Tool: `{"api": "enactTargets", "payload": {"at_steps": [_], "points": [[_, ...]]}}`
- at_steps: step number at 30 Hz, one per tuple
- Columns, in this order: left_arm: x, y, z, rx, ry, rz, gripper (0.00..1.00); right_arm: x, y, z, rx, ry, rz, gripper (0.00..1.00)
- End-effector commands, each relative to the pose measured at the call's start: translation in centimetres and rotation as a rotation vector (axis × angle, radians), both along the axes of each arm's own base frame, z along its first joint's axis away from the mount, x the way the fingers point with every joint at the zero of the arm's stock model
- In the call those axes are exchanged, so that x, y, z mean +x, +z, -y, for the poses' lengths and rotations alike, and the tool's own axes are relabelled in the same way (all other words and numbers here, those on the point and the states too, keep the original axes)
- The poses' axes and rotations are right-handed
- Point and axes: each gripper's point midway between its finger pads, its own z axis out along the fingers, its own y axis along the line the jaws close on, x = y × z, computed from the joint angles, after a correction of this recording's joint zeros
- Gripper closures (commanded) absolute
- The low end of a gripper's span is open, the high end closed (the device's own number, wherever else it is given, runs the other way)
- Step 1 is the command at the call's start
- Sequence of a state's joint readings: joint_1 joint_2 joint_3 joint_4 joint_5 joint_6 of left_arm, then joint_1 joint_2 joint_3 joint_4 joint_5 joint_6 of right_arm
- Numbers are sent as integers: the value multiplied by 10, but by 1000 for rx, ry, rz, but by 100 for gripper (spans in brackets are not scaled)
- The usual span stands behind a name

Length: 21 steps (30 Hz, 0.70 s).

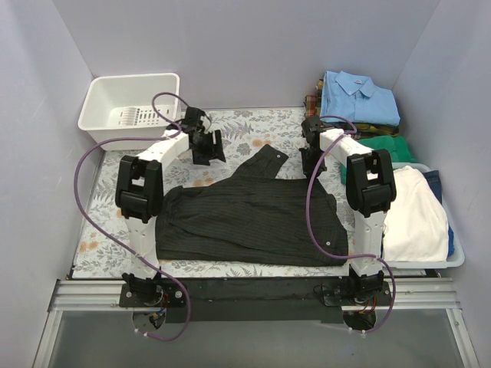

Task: Fold and stack the long sleeve shirts
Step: Fold the shirt

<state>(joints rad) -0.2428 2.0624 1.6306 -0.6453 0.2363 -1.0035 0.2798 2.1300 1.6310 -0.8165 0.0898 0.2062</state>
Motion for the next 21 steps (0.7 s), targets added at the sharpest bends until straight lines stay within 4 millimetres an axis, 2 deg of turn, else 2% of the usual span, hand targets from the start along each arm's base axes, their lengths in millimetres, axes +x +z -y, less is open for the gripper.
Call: {"api": "enactTargets", "payload": {"at_steps": [1, 2, 4, 5, 7, 10, 11, 13, 14, 15, 16, 19, 20, 21], "points": [[15, 17, 70, -42, -152, 107, 36, -14, -5, 2, 4, -5, -37, 99], [14, -3, 82, -18, -165, 79, 36, -15, -6, 1, 8, -4, -40, 99], [19, -5, 94, -6, -170, 84, 36, -15, -7, -1, 19, -3, -40, 99], [19, -17, 99, 25, -173, 76, 36, -15, -7, -1, 18, -6, -39, 99], [19, -24, 106, 52, -184, 84, 36, -15, -6, -2, 20, -4, -37, 99], [20, -42, 104, 139, -163, 78, 36, -11, -3, -3, 22, -4, -25, 99], [20, -54, 98, 191, -143, 68, 36, -11, -3, -3, 24, -2, -23, 99], [21, -62, 88, 268, -125, 66, 35, -9, -1, -4, 31, -6, -19, 99], [18, -66, 90, 303, -134, 72, 35, -9, -1, -4, 31, -6, -19, 99], [19, -74, 82, 379, -125, 80, 35, -10, -1, -5, 32, -6, -21, 99], [15, -79, 84, 418, -154, 85, 36, -10, -2, -4, 31, -7, -24, 99], [5, -95, 82, 510, -190, 72, 43, -12, -3, -2, 21, -10, -26, 99], [2, -100, 81, 527, -197, 65, 51, -12, -3, -2, 23, -10, -26, 99], [-1, -102, 81, 543, -204, 64, 55, -12, -3, -2, 21, -10, -26, 99]]}}
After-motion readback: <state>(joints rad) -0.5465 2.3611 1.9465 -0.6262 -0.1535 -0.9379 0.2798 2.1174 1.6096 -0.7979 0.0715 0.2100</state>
